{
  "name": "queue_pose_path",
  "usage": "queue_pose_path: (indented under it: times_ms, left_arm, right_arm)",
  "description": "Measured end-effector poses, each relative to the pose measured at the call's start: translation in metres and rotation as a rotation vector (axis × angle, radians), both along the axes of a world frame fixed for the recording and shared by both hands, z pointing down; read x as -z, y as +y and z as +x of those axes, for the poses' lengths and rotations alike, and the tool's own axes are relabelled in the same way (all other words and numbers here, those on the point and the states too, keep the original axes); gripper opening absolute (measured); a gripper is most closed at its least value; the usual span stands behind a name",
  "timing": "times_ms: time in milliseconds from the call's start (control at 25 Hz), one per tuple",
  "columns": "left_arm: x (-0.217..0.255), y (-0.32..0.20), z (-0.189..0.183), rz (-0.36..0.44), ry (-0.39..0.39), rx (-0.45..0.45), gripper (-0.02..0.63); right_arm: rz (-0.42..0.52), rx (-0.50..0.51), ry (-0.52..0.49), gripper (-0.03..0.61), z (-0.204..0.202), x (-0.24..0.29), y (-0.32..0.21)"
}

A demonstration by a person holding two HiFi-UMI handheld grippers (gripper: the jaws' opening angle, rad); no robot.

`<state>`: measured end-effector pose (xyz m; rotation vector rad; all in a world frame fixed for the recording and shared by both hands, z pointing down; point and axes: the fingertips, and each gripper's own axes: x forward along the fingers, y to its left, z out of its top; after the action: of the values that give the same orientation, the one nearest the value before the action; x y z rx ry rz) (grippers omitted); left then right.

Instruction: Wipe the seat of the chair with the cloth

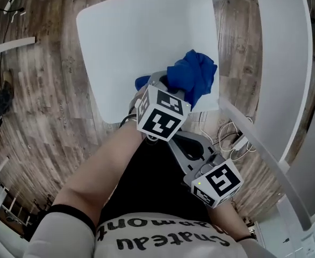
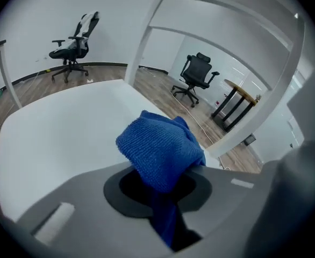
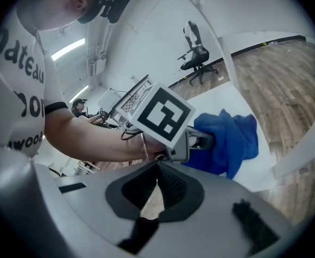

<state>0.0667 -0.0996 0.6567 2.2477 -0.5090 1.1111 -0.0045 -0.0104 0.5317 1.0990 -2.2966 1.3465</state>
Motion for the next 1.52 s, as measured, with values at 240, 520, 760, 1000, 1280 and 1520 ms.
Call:
queue_pose_path:
  times_ms: [240, 520, 760, 1000, 1280, 1520]
  left_arm:
    - [0.002, 0.006, 0.048, -0.053, 0.068, -0.030, 0.066]
    - [0.010, 0.002, -0.053, -0.042, 0.027, 0.087, 0.066]
    - [0.002, 0.028, -0.239, -0.069, -0.194, 0.246, 0.066]
    - [-0.008, 0.031, -0.273, -0.133, -0.232, 0.295, 0.066]
    - [-0.008, 0.046, -0.230, -0.181, -0.271, 0.120, 0.064]
    - [-0.008, 0.053, -0.145, -0.153, -0.204, -0.046, 0.066]
  right_arm:
    - [-0.019, -0.046, 0.024, 0.015, 0.014, -0.002, 0.010]
    - [-0.019, 0.035, -0.002, 0.015, -0.032, 0.004, 0.010]
    - [0.006, 0.224, -0.072, 0.015, -0.107, 0.015, 0.003]
    - [0.013, 0.305, -0.081, 0.015, -0.137, 0.019, 0.002]
    - [-0.017, 0.227, -0.037, 0.014, -0.098, 0.018, -0.002]
    - [-0.014, 0.136, -0.010, 0.015, -0.050, 0.030, -0.005]
